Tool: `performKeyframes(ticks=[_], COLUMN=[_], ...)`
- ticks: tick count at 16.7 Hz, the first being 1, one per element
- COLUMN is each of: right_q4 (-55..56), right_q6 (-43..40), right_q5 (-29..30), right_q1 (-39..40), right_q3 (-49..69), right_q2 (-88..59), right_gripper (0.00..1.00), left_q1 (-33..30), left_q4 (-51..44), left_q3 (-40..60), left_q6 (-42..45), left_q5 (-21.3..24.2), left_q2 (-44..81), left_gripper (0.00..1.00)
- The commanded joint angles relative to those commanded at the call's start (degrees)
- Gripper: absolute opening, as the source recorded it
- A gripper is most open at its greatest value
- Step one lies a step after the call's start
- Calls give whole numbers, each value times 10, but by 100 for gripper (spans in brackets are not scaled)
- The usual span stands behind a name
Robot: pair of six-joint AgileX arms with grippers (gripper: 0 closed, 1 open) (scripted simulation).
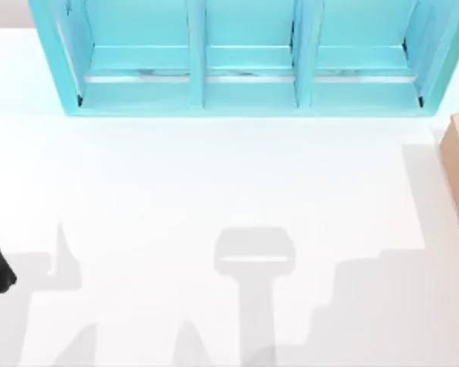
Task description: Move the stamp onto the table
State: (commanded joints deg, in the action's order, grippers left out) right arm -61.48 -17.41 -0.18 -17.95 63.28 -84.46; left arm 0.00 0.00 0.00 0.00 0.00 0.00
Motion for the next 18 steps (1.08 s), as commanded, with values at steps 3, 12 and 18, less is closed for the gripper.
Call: performKeyframes(ticks=[3,12,18], right_q4=[-59,-54,48], right_q6=[-18,-21,-21], right_q5=[0,1,1], right_q1=[-19,-22,-22], right_q3=[59,54,-21], right_q2=[-61,-74,-100], right_gripper=[100,100,100], left_q1=[0,0,0], left_q4=[0,0,0], left_q3=[0,0,0], left_q6=[0,0,0], left_q5=[0,0,0], left_q2=[0,0,0], left_gripper=[100,100,100])
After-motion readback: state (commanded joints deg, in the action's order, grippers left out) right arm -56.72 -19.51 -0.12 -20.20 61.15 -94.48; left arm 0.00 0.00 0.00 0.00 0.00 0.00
